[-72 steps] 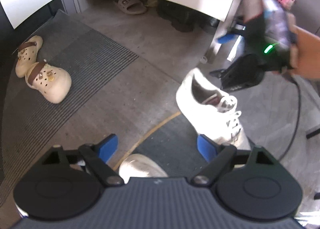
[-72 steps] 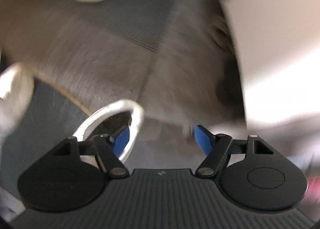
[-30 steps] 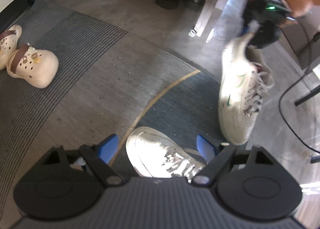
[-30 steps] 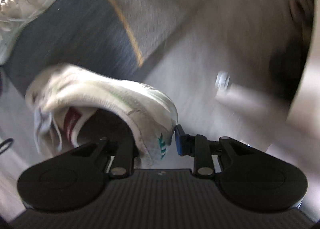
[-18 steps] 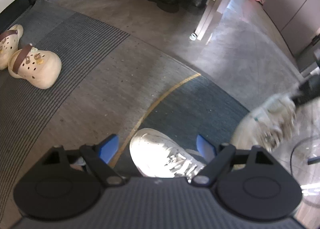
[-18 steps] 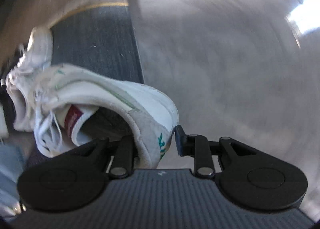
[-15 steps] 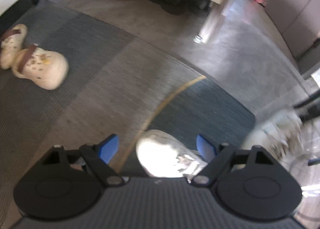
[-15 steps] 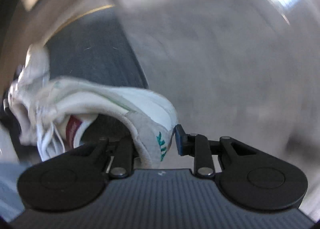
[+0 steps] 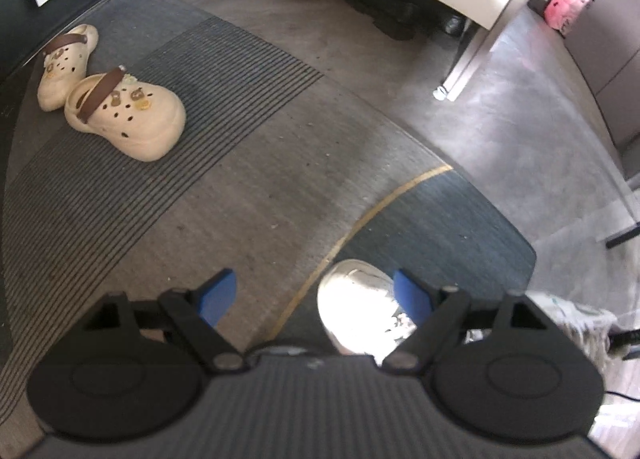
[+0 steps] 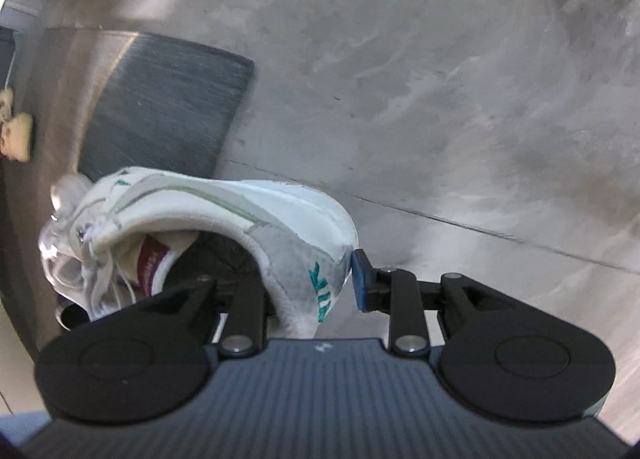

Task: Organize scattered shoes
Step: 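Carry the sneaker with the right gripper, lower it beside the first sneaker, open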

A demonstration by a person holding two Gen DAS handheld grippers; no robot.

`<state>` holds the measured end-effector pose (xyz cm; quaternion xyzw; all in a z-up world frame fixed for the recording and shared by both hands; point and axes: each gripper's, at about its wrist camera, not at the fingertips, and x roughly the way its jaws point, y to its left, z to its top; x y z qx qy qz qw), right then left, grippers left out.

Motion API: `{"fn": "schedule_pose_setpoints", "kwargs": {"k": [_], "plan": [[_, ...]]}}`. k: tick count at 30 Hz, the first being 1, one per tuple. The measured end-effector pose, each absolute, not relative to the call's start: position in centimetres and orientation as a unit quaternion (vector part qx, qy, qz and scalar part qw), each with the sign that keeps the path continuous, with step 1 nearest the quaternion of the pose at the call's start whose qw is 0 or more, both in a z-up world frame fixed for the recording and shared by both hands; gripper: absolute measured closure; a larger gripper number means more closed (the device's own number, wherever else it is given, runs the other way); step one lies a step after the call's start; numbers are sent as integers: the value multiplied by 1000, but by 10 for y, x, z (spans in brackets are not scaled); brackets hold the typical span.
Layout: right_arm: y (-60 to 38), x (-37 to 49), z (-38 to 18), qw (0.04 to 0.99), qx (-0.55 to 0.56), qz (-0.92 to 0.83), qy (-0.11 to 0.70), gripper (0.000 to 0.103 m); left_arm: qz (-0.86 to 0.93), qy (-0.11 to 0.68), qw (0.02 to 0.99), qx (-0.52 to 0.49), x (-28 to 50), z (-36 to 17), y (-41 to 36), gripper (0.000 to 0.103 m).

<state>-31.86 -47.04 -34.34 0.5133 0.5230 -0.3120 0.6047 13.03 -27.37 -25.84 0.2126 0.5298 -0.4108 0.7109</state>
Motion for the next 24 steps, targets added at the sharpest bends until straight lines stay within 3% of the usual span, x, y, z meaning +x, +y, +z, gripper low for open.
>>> {"fn": "schedule_pose_setpoints", "kwargs": {"k": [7, 14, 19, 24], "plan": [[-463, -273, -348, 604, 538, -307, 500, 74, -414, 509, 721, 223, 129, -252, -273, 16], [-426, -210, -367, 538, 604, -330, 487, 73, -393, 520, 732, 197, 143, -249, -259, 16], [-408, -181, -389, 524, 582, -360, 507, 71, -389, 518, 738, 189, 150, -245, -249, 16], [-397, -178, -400, 525, 581, -344, 518, 69, -426, 541, 719, 92, 169, -246, -229, 15]]}}
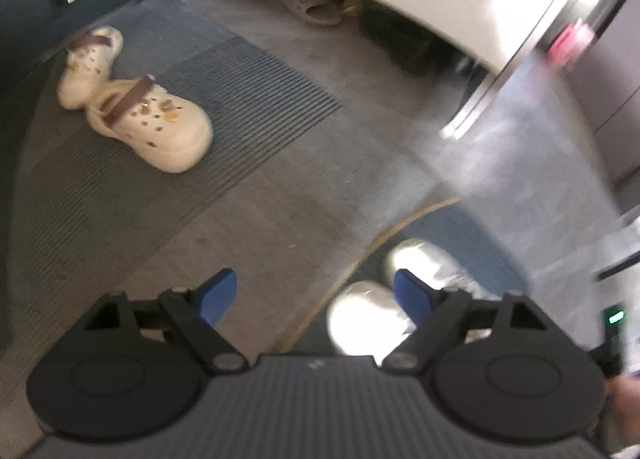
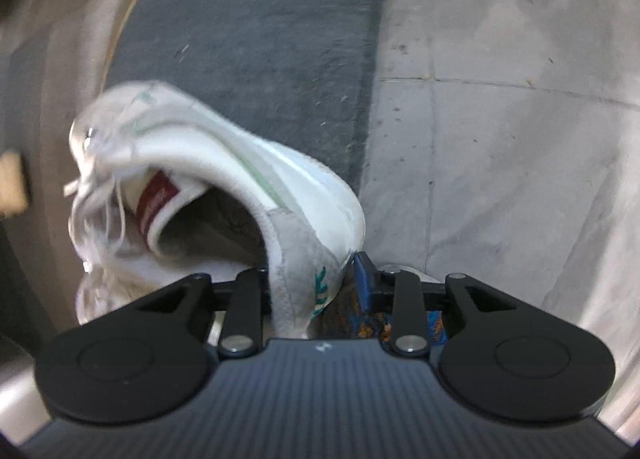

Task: Organize scattered shoes
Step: 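Carry the sneaker with the right gripper, lower it beside the first sneaker, open, then grasp a beige clog with brown strap by its rim with the left gripper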

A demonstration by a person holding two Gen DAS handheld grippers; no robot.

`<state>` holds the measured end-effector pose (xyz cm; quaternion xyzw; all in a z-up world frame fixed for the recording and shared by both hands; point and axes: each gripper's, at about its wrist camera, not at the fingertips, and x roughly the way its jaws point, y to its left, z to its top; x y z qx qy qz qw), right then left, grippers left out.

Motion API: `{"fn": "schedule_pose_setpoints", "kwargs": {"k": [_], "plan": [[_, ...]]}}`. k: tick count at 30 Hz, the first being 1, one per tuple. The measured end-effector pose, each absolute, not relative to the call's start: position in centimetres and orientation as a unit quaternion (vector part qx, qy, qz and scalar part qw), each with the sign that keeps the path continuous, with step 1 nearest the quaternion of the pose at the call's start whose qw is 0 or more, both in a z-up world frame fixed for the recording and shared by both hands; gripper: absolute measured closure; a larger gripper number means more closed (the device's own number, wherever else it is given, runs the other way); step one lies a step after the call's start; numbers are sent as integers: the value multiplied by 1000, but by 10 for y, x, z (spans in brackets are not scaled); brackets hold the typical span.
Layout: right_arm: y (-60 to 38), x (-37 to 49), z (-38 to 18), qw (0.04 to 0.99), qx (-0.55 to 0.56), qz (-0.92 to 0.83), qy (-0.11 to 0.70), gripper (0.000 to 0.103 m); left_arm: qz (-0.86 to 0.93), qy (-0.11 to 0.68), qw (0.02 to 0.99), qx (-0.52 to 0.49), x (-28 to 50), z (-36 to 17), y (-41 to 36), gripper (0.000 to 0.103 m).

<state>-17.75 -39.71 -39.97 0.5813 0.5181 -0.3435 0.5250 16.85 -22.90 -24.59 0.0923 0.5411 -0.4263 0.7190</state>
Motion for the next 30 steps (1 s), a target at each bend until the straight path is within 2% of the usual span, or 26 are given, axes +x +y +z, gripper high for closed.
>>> {"fn": "schedule_pose_setpoints", "kwargs": {"k": [2, 6, 7, 9, 12, 13, 14, 15, 16, 22, 26, 30], "plan": [[-400, -183, -403, 528, 587, -332, 515, 68, -437, 550, 711, 41, 178, -247, -217, 15], [-405, -190, -405, 537, 598, -306, 511, 61, -424, 537, 728, 36, 181, -244, -203, 14], [-405, -192, -403, 542, 599, -302, 507, 56, -425, 535, 730, 34, 182, -244, -200, 12], [-403, -197, -393, 563, 591, -295, 497, 49, -451, 514, 729, 22, 187, -247, -184, 3], [-395, -203, -377, 594, 568, -289, 491, 44, -454, 494, 741, 31, 192, -254, -171, 0], [-393, -205, -374, 602, 563, -288, 489, 34, -436, 490, 754, 40, 200, -262, -161, 0], [-390, -210, -366, 617, 552, -287, 482, 21, -427, 490, 759, 35, 208, -267, -156, 0], [-388, -215, -359, 631, 541, -288, 476, 13, -418, 491, 764, 29, 215, -271, -150, 0], [-387, -218, -354, 640, 536, -286, 470, 11, -405, 491, 771, 25, 224, -275, -146, 0], [-390, -206, -303, 719, 457, -329, 407, 10, -361, 453, 815, 24, 295, -287, -154, 0], [-393, -147, -271, 796, 384, -318, 343, 10, -374, 442, 815, 24, 360, -301, -185, 0], [-399, -74, -261, 858, 332, -215, 329, 11, -376, 437, 816, 47, 413, -321, -225, 0]]}}
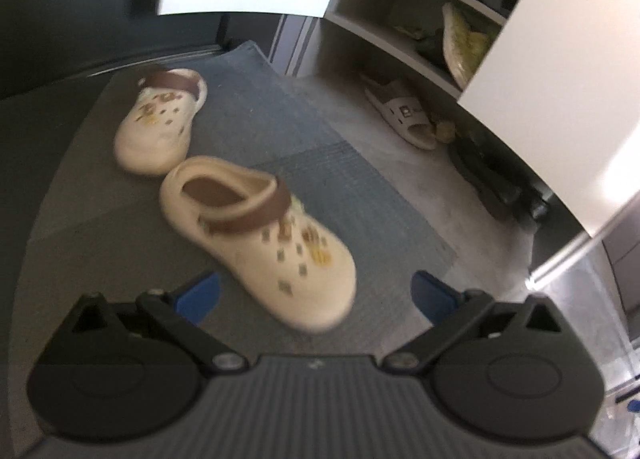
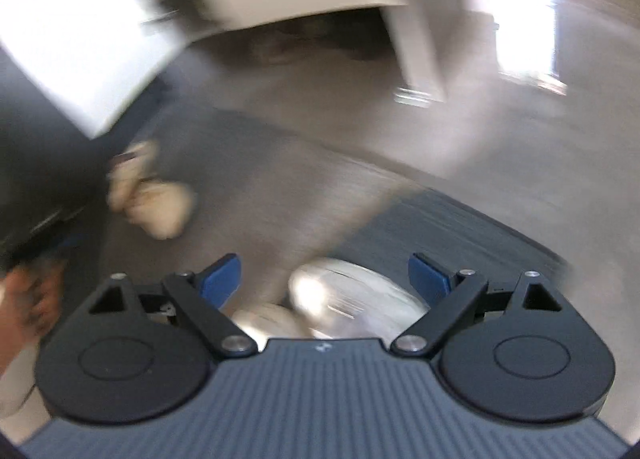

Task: Organize scattered shoes
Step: 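Grasp a beige clog with brown strap by its rim with the left gripper, then lift the clog with the left gripper and carry it toward the right gripper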

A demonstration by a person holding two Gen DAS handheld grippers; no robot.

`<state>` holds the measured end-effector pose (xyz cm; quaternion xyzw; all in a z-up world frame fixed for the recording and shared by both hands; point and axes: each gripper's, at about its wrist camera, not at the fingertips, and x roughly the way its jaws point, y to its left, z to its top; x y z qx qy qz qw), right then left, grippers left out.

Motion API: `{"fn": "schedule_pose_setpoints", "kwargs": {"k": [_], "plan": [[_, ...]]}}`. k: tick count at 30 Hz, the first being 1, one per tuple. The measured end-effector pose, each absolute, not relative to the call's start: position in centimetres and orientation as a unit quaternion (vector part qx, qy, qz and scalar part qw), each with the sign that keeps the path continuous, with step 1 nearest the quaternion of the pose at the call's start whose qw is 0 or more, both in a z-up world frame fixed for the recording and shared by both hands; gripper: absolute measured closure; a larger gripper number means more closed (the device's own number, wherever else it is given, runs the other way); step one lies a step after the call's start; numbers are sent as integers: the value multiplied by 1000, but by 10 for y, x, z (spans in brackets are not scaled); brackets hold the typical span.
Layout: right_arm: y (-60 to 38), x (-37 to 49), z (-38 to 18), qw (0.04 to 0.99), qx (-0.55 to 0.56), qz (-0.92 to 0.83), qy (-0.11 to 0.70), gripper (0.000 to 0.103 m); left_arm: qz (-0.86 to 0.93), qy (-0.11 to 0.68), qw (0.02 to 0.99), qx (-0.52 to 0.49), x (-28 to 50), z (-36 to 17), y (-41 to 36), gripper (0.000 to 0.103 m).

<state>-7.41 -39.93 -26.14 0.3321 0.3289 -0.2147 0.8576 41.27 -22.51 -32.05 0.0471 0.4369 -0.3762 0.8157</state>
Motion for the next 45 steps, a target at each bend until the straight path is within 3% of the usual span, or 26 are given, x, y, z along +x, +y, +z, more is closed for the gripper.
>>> {"fn": "schedule_pose_setpoints", "kwargs": {"k": [3, 16, 22, 27, 30, 35, 45], "plan": [[-395, -36, -258, 883, 272, -173, 341, 11, -371, 450, 810, 67, 442, -335, -252, 0], [-411, -14, -321, 838, 353, -152, 387, 11, -353, 561, 729, 172, 513, -402, -337, 7], [-418, -12, -329, 832, 365, -154, 387, 11, -351, 582, 716, 157, 511, -414, -348, 33], [-418, -10, -331, 833, 370, -151, 383, 11, -330, 600, 720, 115, 522, -408, -345, 70], [-411, -11, -326, 842, 355, -145, 381, 11, -327, 609, 714, 109, 514, -397, -348, 80], [-403, -18, -311, 849, 349, -147, 368, 11, -320, 602, 720, 134, 488, -375, -352, 83], [-390, -62, -273, 864, 362, -152, 316, 11, -344, 565, 740, 118, 393, -269, -288, 86]]}}
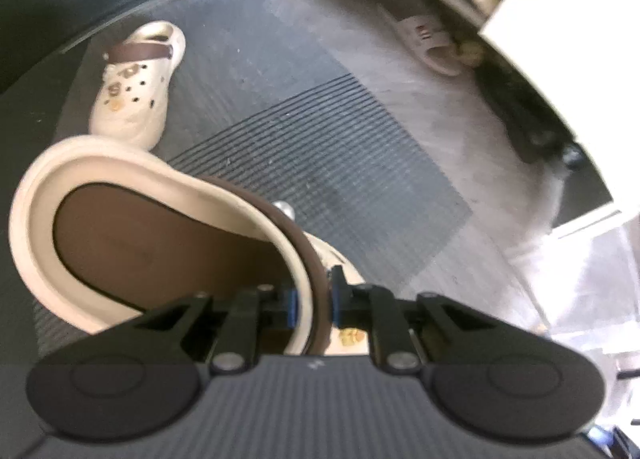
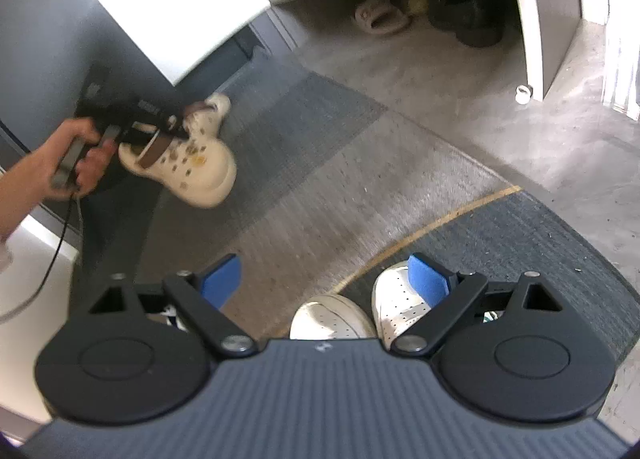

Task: Organize scattered shoes
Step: 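Lift the clog with the left gripper and carry it toward the right gripper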

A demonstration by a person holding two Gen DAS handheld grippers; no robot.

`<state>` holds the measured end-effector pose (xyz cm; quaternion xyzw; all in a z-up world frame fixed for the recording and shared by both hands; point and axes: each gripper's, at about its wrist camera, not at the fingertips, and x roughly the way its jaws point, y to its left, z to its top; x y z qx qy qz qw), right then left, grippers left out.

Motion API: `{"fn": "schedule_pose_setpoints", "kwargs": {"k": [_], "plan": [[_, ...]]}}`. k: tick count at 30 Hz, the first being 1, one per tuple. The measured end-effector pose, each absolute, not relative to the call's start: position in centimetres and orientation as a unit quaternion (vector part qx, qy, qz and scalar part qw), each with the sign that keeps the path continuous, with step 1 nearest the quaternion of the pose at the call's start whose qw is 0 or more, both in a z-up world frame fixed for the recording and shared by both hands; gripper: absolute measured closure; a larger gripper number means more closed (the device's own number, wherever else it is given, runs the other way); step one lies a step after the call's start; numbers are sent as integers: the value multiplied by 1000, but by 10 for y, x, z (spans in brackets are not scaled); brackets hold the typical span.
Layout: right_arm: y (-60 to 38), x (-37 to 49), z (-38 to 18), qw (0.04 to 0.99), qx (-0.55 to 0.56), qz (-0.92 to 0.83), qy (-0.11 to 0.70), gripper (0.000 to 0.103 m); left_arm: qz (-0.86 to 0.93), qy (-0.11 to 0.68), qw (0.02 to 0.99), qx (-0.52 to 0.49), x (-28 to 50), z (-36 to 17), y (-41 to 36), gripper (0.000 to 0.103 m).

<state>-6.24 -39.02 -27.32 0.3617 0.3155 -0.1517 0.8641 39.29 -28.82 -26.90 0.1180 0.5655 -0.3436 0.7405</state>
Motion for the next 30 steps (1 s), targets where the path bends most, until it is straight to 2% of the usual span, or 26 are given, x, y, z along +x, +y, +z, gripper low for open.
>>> {"fn": "schedule_pose_setpoints", "kwargs": {"k": [5, 12, 19, 24, 30], "plan": [[-384, -96, -251, 869, 379, -155, 278, 11, -377, 553, 732, 127, 300, -205, -242, 86], [-356, -159, -232, 870, 392, -149, 259, 11, -419, 559, 706, 119, 153, -170, -177, 86], [-367, -217, -195, 887, 375, -158, 219, 11, -452, 603, 649, 104, 30, -197, -133, 86], [-384, -263, -161, 889, 371, -201, 176, 10, -483, 619, 600, 150, -56, -231, -128, 86], [-377, -289, -173, 879, 382, -197, 206, 10, -504, 652, 537, 179, -127, -287, -119, 87]]}}
